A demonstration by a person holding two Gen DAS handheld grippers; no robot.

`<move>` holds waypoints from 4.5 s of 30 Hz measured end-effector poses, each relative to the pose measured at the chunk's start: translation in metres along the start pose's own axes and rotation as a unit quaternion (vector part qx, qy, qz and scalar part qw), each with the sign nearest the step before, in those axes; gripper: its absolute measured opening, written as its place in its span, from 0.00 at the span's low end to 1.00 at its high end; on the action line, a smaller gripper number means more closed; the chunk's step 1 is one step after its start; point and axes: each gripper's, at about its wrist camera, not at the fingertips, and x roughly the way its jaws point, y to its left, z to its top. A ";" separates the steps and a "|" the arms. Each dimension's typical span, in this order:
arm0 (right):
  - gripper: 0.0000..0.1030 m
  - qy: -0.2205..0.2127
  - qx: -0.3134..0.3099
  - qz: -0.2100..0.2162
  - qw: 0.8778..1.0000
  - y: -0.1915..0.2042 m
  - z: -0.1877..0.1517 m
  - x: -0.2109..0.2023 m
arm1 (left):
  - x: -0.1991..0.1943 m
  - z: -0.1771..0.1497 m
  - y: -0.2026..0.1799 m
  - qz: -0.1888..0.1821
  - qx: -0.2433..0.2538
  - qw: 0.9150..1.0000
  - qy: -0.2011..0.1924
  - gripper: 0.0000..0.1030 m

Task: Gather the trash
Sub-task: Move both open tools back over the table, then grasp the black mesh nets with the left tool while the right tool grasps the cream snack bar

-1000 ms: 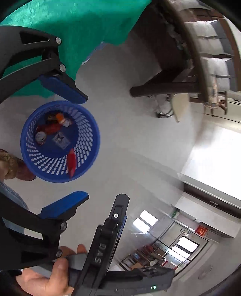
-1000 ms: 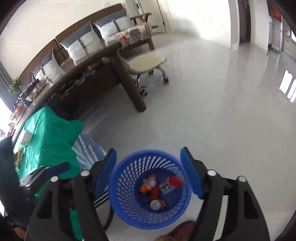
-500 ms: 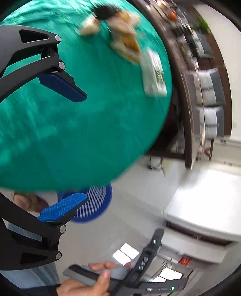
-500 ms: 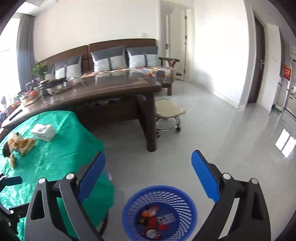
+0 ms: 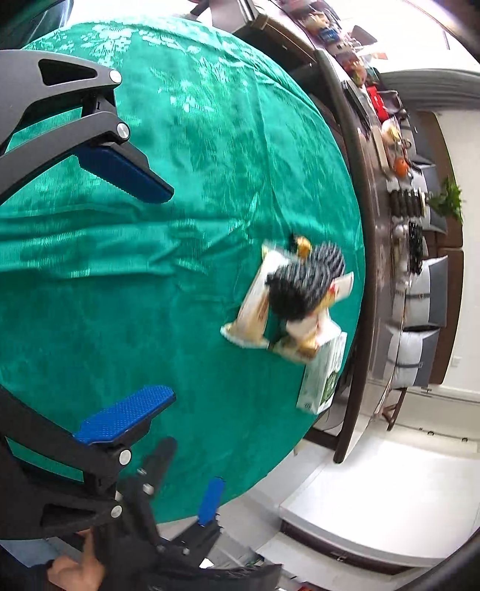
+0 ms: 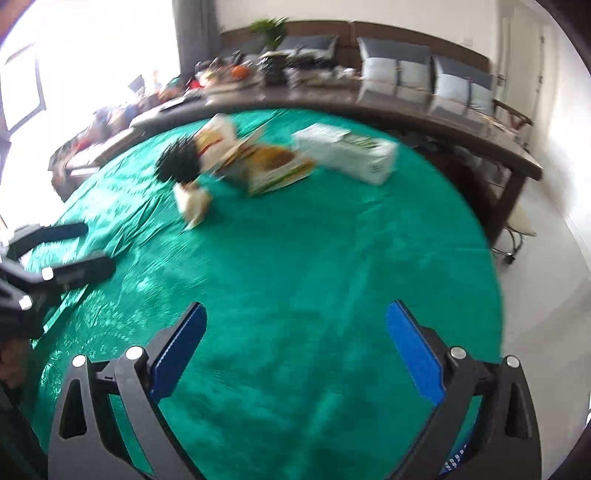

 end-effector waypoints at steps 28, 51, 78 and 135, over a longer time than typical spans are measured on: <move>0.92 0.029 0.015 0.007 0.999 -0.002 0.003 0.016 | 0.053 0.099 0.030 -0.083 0.041 0.995 0.024 0.33; 0.93 0.035 0.014 0.053 0.998 0.007 0.017 0.023 | 0.018 0.018 0.097 -0.030 0.004 0.999 0.012 0.82; 0.29 0.012 0.131 0.072 0.989 -0.019 0.009 -0.016 | 0.005 0.009 0.057 -0.121 0.026 0.992 0.036 0.35; 0.30 0.166 0.054 0.046 0.984 -0.061 0.059 0.033 | 0.055 0.038 -0.029 -0.077 0.100 0.986 0.107 0.39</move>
